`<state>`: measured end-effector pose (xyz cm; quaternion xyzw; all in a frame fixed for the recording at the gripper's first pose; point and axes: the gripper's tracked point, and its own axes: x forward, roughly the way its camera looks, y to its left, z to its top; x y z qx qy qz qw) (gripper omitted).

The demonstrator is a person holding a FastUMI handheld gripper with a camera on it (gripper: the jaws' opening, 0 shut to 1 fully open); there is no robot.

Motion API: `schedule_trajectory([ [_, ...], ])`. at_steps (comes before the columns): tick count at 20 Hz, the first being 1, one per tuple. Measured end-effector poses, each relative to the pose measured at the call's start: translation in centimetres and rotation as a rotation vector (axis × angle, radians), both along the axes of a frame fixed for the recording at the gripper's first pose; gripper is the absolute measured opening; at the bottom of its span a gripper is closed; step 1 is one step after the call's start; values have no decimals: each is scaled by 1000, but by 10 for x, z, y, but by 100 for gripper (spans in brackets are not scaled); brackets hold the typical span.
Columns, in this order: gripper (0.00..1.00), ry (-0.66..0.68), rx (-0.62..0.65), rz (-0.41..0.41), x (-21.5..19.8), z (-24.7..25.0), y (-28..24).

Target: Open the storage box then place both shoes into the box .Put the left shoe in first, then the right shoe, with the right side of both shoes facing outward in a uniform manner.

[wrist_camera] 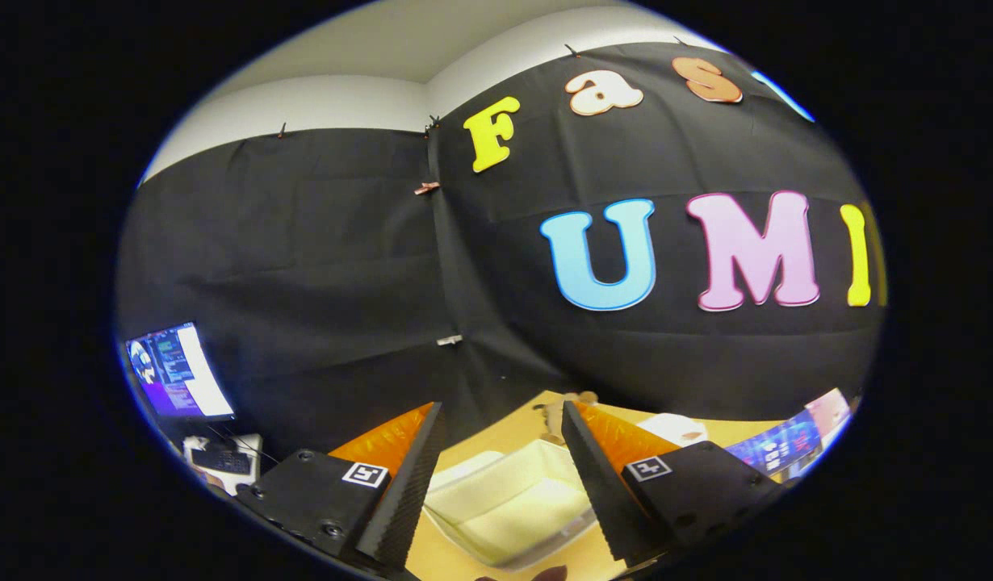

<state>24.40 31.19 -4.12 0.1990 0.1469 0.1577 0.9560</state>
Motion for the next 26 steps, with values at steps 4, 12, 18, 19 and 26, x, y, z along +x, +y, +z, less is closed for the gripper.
schedule_trajectory([
  [4, 97, 123, -81, -133, -43, -35, -76],
  [12, 97, 530, -122, -271, -155, -167, -153],
  [18, 87, 723, -239, -266, -211, -265, -153],
  [19, 87, 753, -254, -261, -219, -280, -152],
  [26, 73, 812, -304, -228, -216, -347, -145],
])
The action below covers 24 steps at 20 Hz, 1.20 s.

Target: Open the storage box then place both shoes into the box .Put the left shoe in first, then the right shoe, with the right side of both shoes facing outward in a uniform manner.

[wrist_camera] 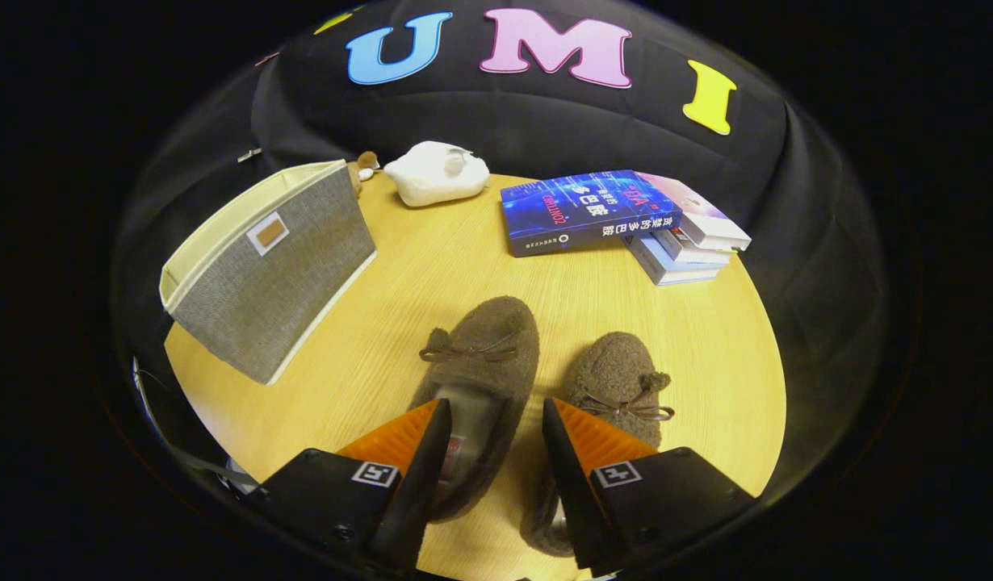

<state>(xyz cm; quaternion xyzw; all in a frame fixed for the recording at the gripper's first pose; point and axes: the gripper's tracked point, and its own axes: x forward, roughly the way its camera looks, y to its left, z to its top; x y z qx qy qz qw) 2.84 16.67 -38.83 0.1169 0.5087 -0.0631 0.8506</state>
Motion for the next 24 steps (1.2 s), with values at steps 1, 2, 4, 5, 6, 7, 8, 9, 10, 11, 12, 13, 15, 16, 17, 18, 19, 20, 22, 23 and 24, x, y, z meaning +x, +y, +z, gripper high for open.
schedule_trajectory([
  [1, 70, 9, -3, -2, 2, -7, -1],
  [2, 69, 19, -9, -10, 7, -17, -4],
  [4, 56, 32, -14, -19, 13, -25, -6],
  [5, 55, 40, -23, -22, 15, -31, -8],
  [6, 54, 52, -32, -24, 15, -36, -7],
  [7, 46, 57, -40, -33, 16, -42, -8],
  [8, 39, 63, -45, -45, 17, -45, -9],
  [9, 30, 73, -53, -59, 16, -49, -10],
  [10, 18, 74, -59, -82, 17, -48, -15],
  [11, 9, 65, -38, -116, 20, -48, -14],
  [12, 6, 65, -17, -139, 21, -47, -12],
  [13, 6, 69, -2, -149, 20, -44, -11],
  [15, 6, 46, 24, -186, 24, -31, -9],
  [16, 6, 27, 40, -214, 27, -21, -9],
  [17, 6, 14, 56, -238, 31, -11, -8],
  [18, 6, -4, 59, -249, 36, 2, -7],
  [19, 6, -22, 57, -252, 42, 16, -8],
  [20, 6, -34, 57, -253, 48, 30, -6],
  [22, 6, -55, 77, -274, 65, 57, -1],
  [23, 6, -69, 92, -283, 76, 73, 3],
  [24, 6, -87, 103, -289, 88, 89, 8],
])
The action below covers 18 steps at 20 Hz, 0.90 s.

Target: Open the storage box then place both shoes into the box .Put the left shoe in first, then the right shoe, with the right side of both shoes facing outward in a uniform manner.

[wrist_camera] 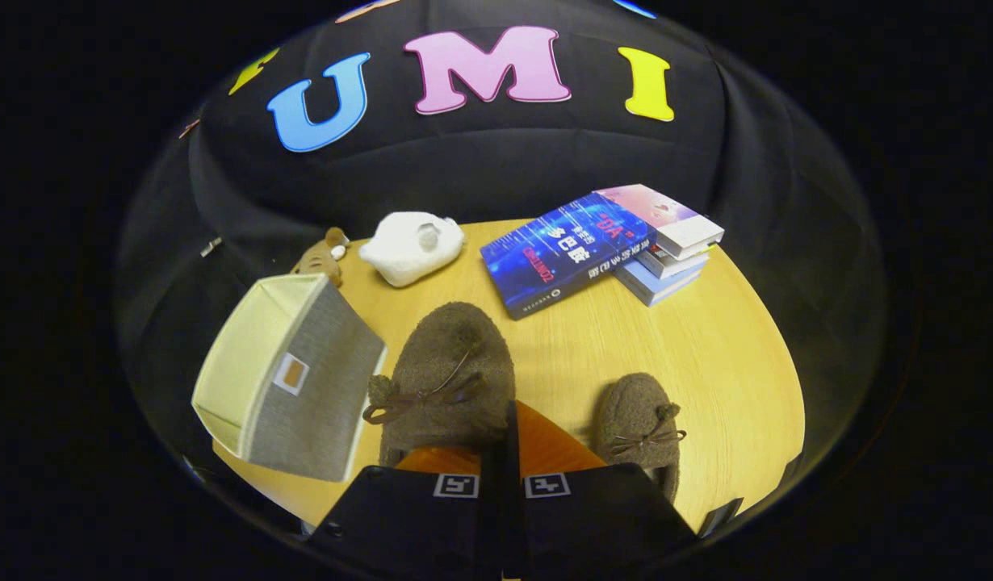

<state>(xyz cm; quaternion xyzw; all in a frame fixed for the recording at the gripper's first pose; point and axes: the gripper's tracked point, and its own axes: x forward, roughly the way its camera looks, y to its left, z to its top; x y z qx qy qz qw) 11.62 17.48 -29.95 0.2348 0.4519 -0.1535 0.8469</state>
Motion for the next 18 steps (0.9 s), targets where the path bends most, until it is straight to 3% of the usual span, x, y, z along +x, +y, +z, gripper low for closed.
schedule_trajectory([
  [4, 6, -76, 33, 25, 52, 53, 35],
  [9, 6, -96, 77, 47, 109, 83, 100],
  [13, 6, -65, 109, 60, 145, 78, 159],
  [18, 6, 20, 67, 37, 163, 38, 207],
])
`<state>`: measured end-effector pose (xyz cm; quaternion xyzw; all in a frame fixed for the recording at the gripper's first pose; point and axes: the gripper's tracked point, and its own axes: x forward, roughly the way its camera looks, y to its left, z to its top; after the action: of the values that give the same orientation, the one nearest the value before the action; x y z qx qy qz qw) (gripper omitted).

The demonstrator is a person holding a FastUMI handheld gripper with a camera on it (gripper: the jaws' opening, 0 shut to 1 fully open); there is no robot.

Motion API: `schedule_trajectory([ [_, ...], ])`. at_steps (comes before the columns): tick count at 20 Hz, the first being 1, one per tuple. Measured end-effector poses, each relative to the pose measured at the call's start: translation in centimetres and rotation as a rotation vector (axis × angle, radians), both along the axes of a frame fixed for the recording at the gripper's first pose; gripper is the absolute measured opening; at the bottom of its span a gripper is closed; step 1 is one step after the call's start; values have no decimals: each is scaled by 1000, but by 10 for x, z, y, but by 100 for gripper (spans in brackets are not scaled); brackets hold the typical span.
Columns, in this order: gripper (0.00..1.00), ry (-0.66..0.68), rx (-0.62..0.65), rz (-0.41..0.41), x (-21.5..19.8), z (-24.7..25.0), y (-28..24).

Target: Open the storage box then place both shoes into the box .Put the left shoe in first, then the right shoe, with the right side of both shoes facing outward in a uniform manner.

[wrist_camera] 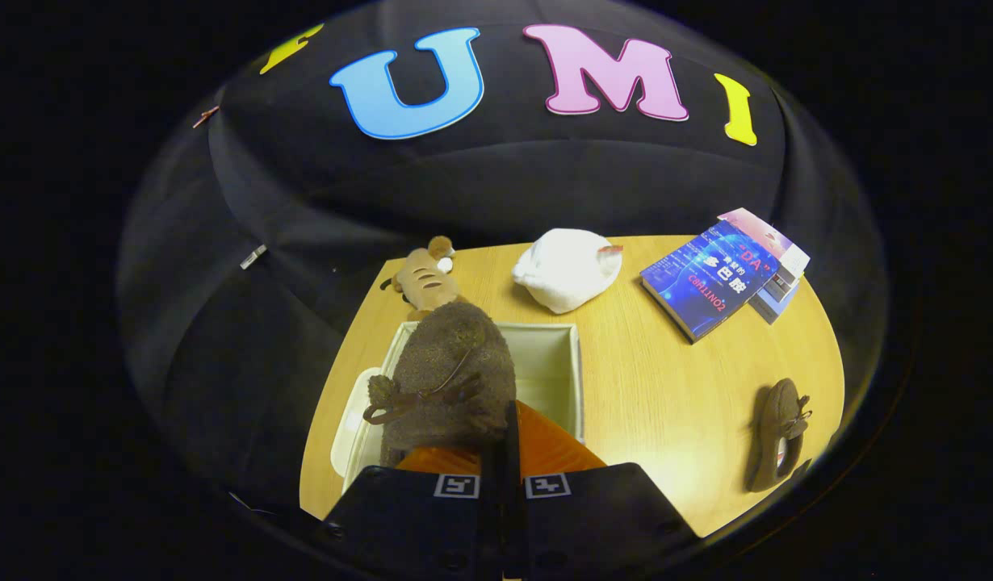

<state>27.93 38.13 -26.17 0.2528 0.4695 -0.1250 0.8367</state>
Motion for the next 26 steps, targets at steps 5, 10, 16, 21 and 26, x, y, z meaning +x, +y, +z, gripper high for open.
schedule_trajectory([
  [5, 6, 73, -3, -68, 4, -34, 24],
  [10, 11, 83, 45, -79, 13, -48, 50],
  [16, 100, 84, 26, -16, 5, -53, 65],
  [21, 99, 41, 30, -3, 8, -37, 54],
  [26, 99, -99, 13, 53, 5, 13, 26],
])
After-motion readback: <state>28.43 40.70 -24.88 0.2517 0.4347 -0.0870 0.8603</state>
